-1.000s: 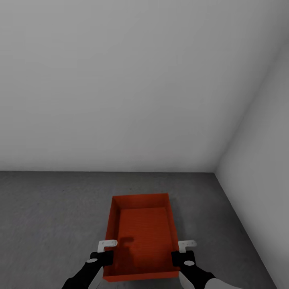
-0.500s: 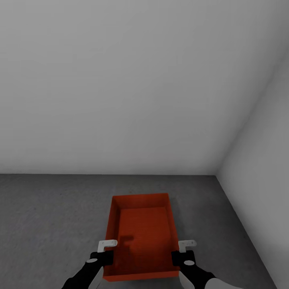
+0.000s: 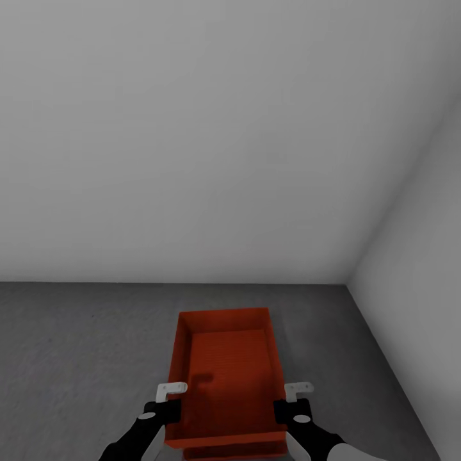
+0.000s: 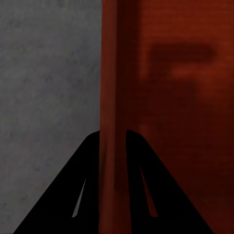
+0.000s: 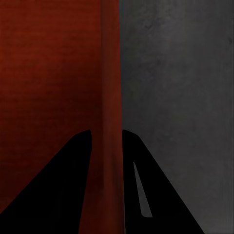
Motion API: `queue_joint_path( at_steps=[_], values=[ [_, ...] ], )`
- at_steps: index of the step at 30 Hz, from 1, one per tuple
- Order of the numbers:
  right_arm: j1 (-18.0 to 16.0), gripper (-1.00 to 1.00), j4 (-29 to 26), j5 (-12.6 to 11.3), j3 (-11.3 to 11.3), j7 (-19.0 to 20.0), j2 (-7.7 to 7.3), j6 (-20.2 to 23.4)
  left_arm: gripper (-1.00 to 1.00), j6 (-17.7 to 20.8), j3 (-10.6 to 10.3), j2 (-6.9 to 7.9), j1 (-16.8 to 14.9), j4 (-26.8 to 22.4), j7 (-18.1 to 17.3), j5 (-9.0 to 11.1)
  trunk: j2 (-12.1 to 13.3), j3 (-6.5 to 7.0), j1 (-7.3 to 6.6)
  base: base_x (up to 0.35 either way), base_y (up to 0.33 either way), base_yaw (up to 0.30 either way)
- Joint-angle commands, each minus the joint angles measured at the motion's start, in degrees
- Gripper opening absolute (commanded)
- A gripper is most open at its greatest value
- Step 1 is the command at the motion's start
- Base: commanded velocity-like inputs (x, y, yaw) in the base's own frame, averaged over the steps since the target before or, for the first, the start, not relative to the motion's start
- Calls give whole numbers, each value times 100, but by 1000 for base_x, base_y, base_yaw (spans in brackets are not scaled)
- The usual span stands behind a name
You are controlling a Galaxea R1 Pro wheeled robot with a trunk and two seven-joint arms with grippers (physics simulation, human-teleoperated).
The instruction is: Move the two storage containers from the living room to the garage. In the garage, place one container on the floor and stack the other container on top of it (either order is fine).
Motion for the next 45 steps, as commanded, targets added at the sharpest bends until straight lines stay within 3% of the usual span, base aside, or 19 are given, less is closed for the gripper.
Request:
queue_joint_path(
  at_steps=[1,45],
  values=[
    [0,-100,98,-157,173,-28,-3,6,-100,2,-79,75,-4,-33,28,34,-2,-4,3,256,-64,0],
    [-2,-100,89,-183,162,-36,-20,6,-100,55,-81,66,-7,-33,36,49,-2,-1,3,12,-3,-2]
  ],
)
